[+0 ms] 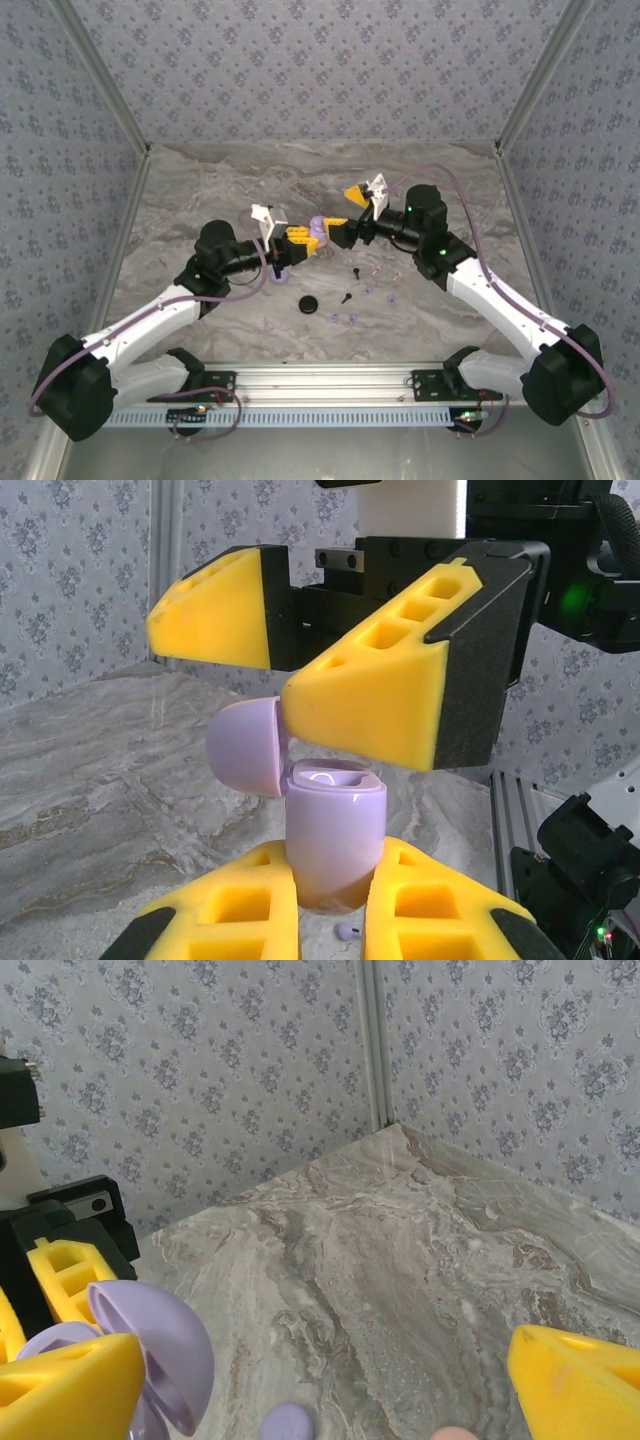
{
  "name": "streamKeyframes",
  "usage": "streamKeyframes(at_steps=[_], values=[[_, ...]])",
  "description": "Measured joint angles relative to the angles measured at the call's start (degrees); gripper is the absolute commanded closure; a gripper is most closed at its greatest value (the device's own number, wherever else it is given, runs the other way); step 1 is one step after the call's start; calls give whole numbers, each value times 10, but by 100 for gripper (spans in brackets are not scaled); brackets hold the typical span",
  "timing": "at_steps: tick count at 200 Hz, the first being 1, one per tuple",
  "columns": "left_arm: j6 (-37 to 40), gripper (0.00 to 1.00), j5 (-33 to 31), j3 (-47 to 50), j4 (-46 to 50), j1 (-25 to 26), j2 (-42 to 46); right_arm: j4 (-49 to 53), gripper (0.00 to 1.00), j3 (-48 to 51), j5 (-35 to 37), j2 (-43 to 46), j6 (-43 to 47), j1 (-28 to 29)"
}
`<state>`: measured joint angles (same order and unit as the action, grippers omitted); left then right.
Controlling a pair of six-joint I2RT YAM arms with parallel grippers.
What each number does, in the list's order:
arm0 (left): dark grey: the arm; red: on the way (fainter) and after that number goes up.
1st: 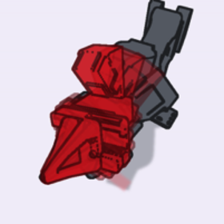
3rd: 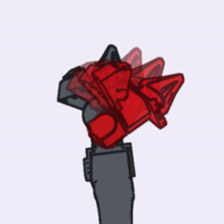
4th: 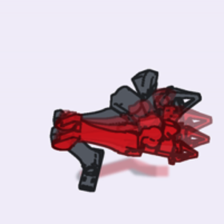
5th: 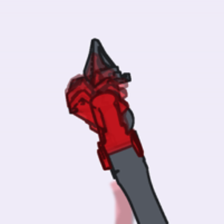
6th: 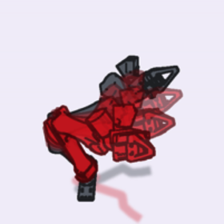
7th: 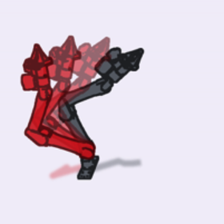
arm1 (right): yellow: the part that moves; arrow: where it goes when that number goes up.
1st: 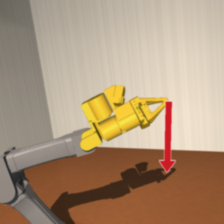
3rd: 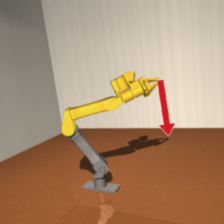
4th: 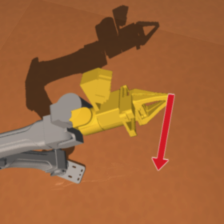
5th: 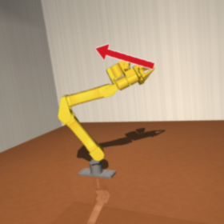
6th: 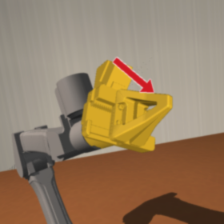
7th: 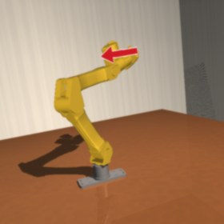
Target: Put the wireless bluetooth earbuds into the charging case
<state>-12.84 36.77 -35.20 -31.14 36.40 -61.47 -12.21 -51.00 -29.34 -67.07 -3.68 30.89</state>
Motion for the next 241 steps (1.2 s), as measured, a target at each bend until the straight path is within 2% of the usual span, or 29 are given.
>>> streamKeyframes(at_steps=[39, 71, 97, 127, 149, 174, 201, 241], values=[[4, 91, -3, 0, 10, 0, 0, 10, 4, 0, 0, 10, 0, -7], [9, 92, -11, 0, 15, 0, 0, 63, 0, 0, 18, 73, -10, -22], [9, 92, -28, 4, -1, 0, 3, 171, 2, -15, 96, 136, -42, -28], [18, 92, -41, 34, -30, 2, 28, 350, 16, -64, 208, 144, -120, -39], [35, 92, -42, 37, -30, 4, 41, 469, 19, -61, 260, 121, -177, -43], [49, 92, -38, 37, -29, 5, 56, 541, 26, -24, 272, 69, -232, -43], [60, 93, -34, 36, -19, 5, 70, 561, 30, 0, 270, -4, -290, -31], [71, 93, -30, 36, -16, 5, 79, 522, 41, 1, 265, -91, -384, 20]])
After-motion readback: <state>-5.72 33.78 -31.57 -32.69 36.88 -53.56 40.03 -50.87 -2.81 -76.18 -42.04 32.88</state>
